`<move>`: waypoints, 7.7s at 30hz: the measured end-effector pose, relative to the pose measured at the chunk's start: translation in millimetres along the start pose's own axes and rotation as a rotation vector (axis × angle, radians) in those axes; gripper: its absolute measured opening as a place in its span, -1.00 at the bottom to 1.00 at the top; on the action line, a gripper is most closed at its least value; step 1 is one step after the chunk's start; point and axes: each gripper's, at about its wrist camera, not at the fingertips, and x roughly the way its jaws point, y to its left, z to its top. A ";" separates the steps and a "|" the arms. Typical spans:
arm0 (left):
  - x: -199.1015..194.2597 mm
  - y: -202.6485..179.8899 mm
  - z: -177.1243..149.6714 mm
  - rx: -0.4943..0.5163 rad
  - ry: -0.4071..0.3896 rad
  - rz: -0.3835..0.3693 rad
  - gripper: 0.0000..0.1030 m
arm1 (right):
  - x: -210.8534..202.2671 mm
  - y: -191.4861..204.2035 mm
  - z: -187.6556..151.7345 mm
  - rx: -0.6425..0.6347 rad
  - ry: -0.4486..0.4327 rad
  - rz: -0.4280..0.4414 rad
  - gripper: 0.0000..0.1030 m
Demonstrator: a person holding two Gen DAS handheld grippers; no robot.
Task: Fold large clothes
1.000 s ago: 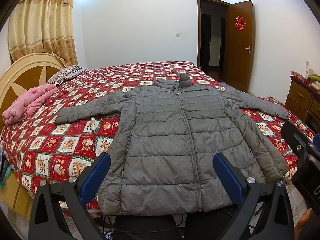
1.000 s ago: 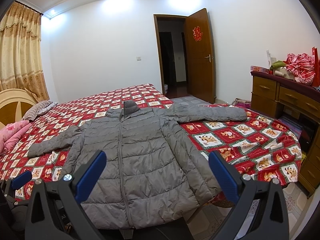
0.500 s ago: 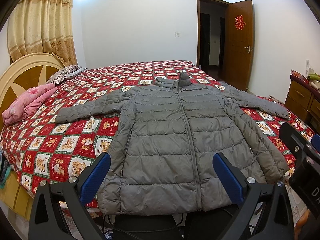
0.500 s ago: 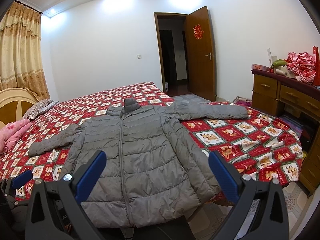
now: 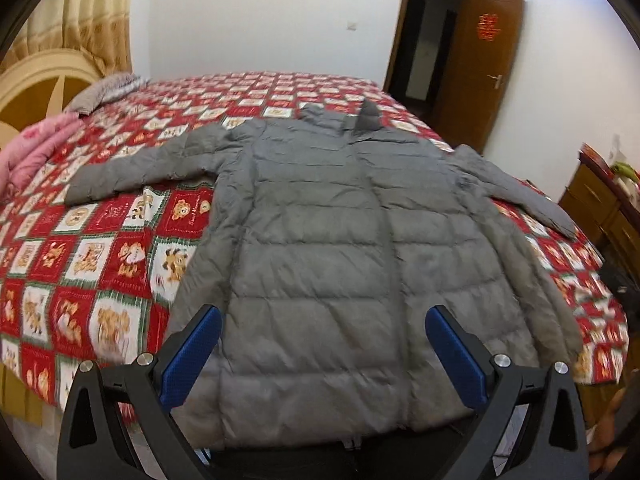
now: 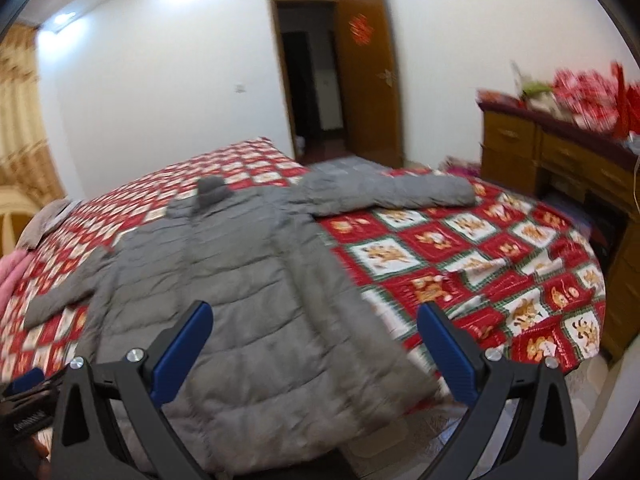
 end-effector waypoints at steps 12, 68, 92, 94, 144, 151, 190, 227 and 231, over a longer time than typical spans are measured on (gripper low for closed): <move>98.4 55.1 130.5 0.010 -0.076 0.131 0.98 | 174.3 -177.5 130.9 0.514 0.174 -0.059 0.94; 236.8 150.0 129.5 -0.317 -0.135 -0.111 0.98 | 231.7 268.7 95.2 -0.392 0.190 0.260 -0.73; 233.2 140.5 139.9 -0.286 -0.077 -0.025 0.98 | 307.5 108.8 176.7 -0.107 0.164 -0.038 -0.54; 220.1 131.1 152.2 -0.273 -0.093 -0.006 0.98 | 331.4 93.0 169.6 -0.038 0.207 -0.068 -0.54; 171.7 368.1 117.4 -1.040 -0.152 0.653 0.97 | 359.6 59.7 133.7 -0.007 0.214 -0.243 0.53; 187.3 368.9 122.6 -0.916 -0.152 0.611 -0.61 | 360.1 59.9 132.8 -0.013 0.213 -0.247 0.53; 230.7 -109.3 133.0 0.355 -0.024 -0.142 0.00 | 360.9 58.0 132.8 0.001 0.215 -0.235 0.53; 295.5 94.1 168.7 -0.078 0.093 0.391 0.98 | 299.2 180.7 67.4 -0.491 0.251 0.239 -0.27; 286.5 106.0 167.5 -0.117 0.115 0.310 0.98 | 293.3 173.8 73.3 -0.475 0.254 0.239 -0.16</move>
